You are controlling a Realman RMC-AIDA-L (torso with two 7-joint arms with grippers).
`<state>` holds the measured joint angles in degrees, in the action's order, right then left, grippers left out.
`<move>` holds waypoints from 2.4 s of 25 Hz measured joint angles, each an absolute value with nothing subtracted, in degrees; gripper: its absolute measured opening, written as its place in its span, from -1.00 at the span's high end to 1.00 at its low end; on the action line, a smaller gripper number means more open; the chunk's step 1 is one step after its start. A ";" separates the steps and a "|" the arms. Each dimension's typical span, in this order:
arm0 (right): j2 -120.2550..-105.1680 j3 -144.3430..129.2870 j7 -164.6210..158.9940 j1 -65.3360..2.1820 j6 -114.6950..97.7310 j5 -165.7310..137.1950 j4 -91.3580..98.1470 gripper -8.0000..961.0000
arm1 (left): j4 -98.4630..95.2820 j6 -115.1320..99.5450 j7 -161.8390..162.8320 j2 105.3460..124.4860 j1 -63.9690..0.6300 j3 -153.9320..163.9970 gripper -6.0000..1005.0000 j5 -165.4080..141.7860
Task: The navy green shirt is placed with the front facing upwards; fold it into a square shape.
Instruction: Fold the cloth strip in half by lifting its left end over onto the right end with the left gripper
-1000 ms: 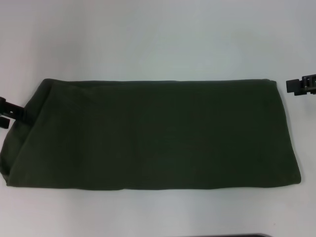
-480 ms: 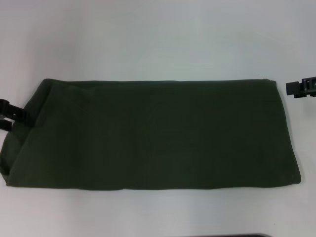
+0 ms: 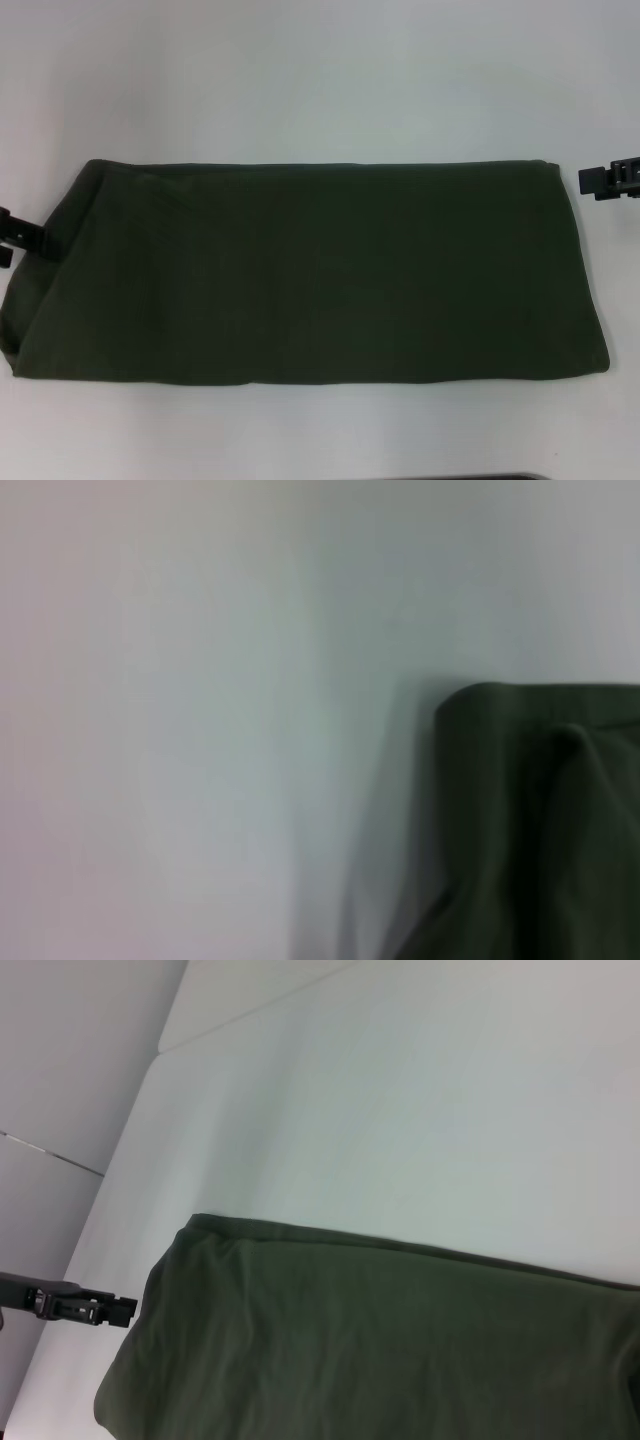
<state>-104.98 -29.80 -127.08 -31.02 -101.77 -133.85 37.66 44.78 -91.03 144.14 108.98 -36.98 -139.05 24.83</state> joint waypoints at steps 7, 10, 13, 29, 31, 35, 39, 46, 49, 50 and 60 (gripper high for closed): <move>-105.02 -29.79 -127.08 -31.02 -101.77 -133.85 37.75 -0.33 | 44.15 -90.62 144.05 109.18 -37.25 -139.04 -0.55 23.55; -105.02 -29.79 -127.08 -31.02 -101.77 -133.86 37.77 -0.33 | 43.56 -90.39 144.05 109.18 -37.40 -139.04 -0.55 23.45; -105.02 -29.79 -127.08 -30.99 -101.77 -133.90 37.79 -0.33 | 42.92 -90.39 144.05 109.17 -37.48 -139.03 -0.55 23.37; -104.94 -29.79 -127.08 -30.93 -101.81 -134.12 37.76 -0.33 | 42.58 -90.73 144.28 109.13 -37.92 -138.89 -0.55 22.97; -104.93 -29.79 -127.08 -30.93 -101.84 -134.12 37.76 -0.33 | 42.87 -90.58 144.27 109.15 -38.04 -138.89 -0.55 22.76; -104.93 -29.79 -127.09 -30.94 -101.86 -134.12 37.76 -0.33 | 43.22 -90.43 144.12 109.48 -38.18 -138.51 -0.55 22.55; -104.93 -29.79 -127.14 -30.94 -101.91 -134.12 37.79 -0.33 | 43.24 -90.26 144.02 109.55 -38.33 -137.90 -0.55 22.52; -104.93 -29.79 -127.12 -30.94 -101.86 -134.12 37.79 -0.33 | 43.24 -90.63 143.99 109.62 -38.55 -137.71 -0.55 22.49; -104.86 -29.79 -127.11 -30.94 -101.84 -134.12 37.79 -0.33 | 43.17 -91.61 143.98 109.68 -38.85 -137.72 -0.55 22.63; -104.84 -29.79 -127.11 -30.93 -101.83 -134.12 37.79 -0.33 | 43.15 -91.90 143.96 109.68 -38.88 -137.72 -0.55 22.74; -104.76 -29.79 -127.08 -31.09 -101.78 -134.12 37.79 -0.33 | 42.99 -93.48 145.41 109.79 -40.07 -138.04 -0.55 22.73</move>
<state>-104.76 -29.79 -127.08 -31.09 -101.78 -134.12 37.79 42.99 -93.48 145.41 109.79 -40.07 -138.04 22.73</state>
